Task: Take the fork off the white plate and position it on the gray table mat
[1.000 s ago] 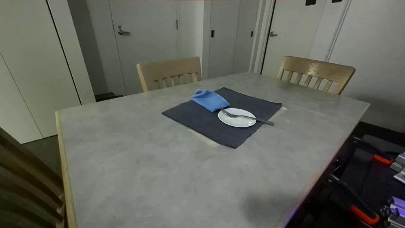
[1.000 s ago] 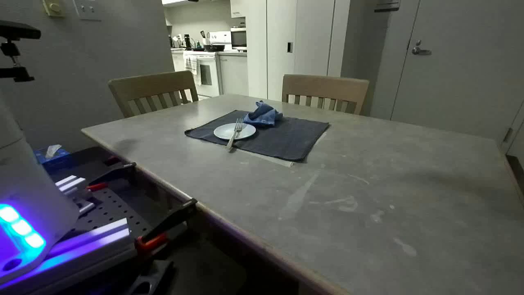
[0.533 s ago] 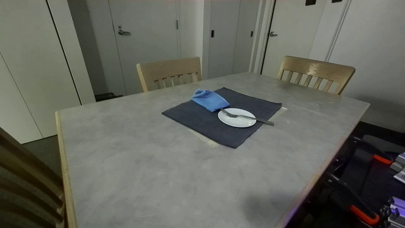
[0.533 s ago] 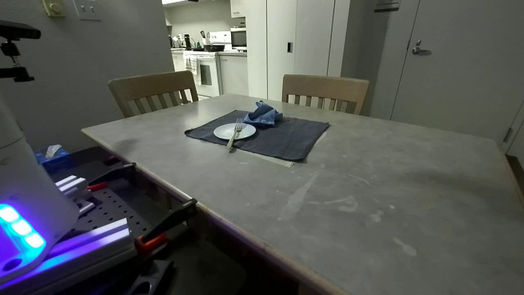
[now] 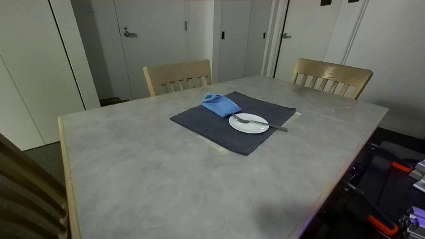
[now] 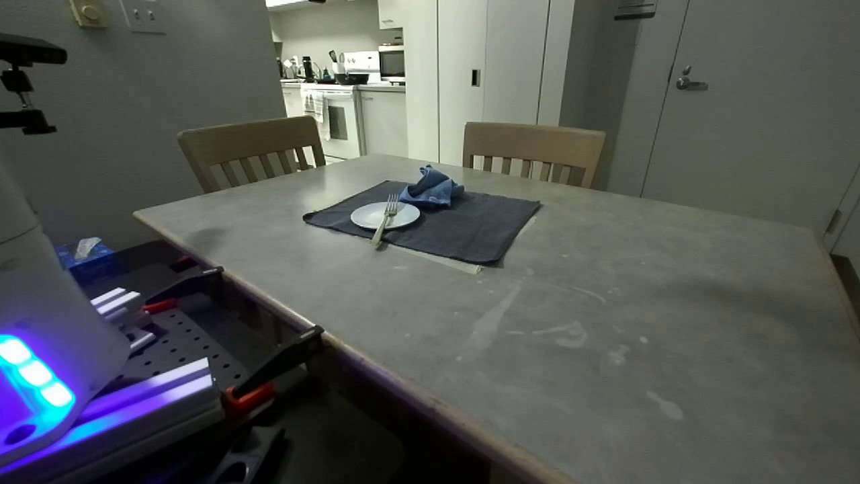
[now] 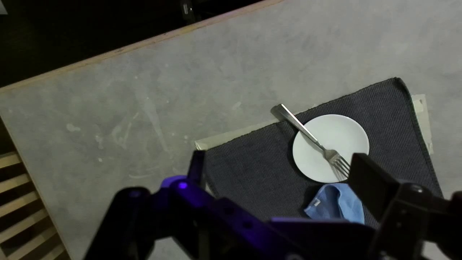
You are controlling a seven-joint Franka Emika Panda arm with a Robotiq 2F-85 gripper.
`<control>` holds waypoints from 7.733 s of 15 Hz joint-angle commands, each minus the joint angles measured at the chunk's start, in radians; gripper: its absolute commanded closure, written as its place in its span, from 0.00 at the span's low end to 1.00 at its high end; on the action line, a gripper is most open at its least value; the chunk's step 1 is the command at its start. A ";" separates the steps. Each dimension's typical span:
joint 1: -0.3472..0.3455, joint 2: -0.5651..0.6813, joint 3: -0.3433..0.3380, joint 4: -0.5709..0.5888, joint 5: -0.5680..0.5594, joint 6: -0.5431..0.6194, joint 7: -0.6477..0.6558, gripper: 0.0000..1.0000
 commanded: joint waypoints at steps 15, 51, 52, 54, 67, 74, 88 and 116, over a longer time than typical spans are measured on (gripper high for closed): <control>0.007 0.001 -0.006 0.002 -0.003 -0.002 0.002 0.00; 0.272 0.278 -0.077 -0.350 0.501 0.847 -0.435 0.00; 0.295 0.314 -0.093 -0.346 0.541 0.880 -0.507 0.00; 0.330 0.386 -0.124 -0.327 0.630 0.921 -0.664 0.00; 0.229 0.544 -0.059 -0.341 0.444 1.061 -0.654 0.00; 0.196 0.597 -0.010 -0.311 0.299 1.171 -0.637 0.00; -0.021 0.802 0.139 -0.177 0.264 1.189 -0.835 0.00; 0.011 0.967 0.046 -0.026 -0.028 1.203 -0.658 0.74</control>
